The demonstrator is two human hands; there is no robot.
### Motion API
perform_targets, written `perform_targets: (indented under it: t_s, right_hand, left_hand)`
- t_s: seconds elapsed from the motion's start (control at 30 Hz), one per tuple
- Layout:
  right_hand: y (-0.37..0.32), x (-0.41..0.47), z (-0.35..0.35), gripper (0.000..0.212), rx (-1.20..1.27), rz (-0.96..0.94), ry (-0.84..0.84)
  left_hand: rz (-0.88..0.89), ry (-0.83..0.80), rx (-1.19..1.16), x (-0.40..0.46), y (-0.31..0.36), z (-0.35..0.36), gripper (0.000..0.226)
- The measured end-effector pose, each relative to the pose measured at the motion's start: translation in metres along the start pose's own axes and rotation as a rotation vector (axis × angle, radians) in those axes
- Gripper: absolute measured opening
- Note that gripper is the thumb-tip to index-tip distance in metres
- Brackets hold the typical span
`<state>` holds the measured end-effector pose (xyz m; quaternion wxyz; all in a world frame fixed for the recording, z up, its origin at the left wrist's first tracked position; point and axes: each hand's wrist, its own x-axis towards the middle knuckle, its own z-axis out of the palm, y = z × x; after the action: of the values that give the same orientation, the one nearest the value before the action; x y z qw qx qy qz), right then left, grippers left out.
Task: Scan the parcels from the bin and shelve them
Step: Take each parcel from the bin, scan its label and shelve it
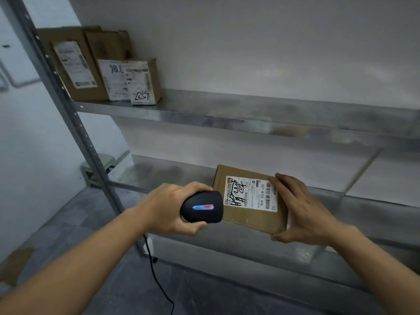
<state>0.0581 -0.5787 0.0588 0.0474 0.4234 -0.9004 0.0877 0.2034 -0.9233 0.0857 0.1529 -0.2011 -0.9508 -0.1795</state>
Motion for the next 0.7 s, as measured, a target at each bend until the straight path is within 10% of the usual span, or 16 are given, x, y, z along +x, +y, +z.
perform_targets:
  t_s: [0.43,0.7]
  right_hand:
    - [-0.055,0.075,-0.034,0.142,0.366,0.034,0.374]
    - [-0.089,0.132,-0.073,0.143,0.513,-0.091,0.566]
  left_hand:
    - [-0.353,0.822,-0.313,-0.044,-0.049,-0.034,0.057]
    - [-0.508,0.911,-0.351,-0.023,-0.069,-0.037,0.058]
